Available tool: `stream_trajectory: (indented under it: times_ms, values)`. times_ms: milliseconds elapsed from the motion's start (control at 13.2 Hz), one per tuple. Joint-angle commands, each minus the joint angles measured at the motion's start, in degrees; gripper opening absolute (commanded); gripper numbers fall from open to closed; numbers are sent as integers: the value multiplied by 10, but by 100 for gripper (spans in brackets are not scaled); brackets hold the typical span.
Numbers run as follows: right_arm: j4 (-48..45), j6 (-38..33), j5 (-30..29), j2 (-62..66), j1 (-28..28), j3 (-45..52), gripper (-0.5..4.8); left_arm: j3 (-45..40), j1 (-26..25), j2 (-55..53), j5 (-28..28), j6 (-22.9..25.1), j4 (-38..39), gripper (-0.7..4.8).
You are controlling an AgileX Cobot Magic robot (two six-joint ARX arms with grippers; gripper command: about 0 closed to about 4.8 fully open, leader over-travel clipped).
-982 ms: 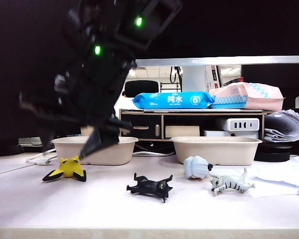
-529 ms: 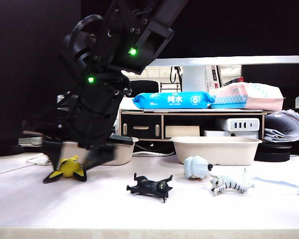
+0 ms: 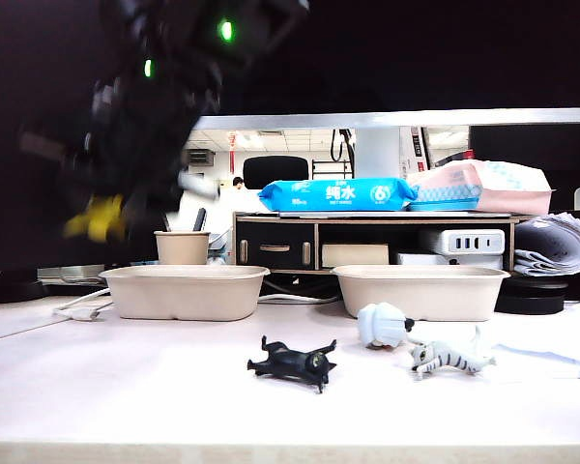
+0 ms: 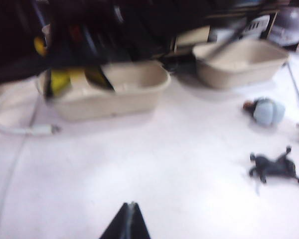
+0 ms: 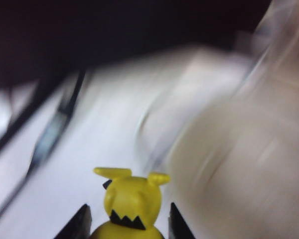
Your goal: Put the dolls with similar sizes into the same paper box, while dolls with different sizes go into separate paper boxes.
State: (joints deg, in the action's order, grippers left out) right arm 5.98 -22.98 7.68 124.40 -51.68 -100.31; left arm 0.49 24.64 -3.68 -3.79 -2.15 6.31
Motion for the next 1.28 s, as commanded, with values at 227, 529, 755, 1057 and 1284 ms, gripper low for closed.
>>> stream_trajectory:
  times_ms: [227,529,755,1057,1284]
  values:
    - [-63,-5,-26,10,103,-7,118,0,-76,35,1,2,-6,-5]
    - [-55,-17,-50,48,90,-7,247,0,-76,35,-1,2,-6,-5]
    - [38,-6,-48,-37,105,-7,271,0,10,-40,1,2,-8,-5]
    - [357,24,-29,-124,144,-7,271,0,110,-87,0,2,-6,-5]
    - [615,24,-11,-137,172,-3,271,0,173,-86,0,2,-7,-5]
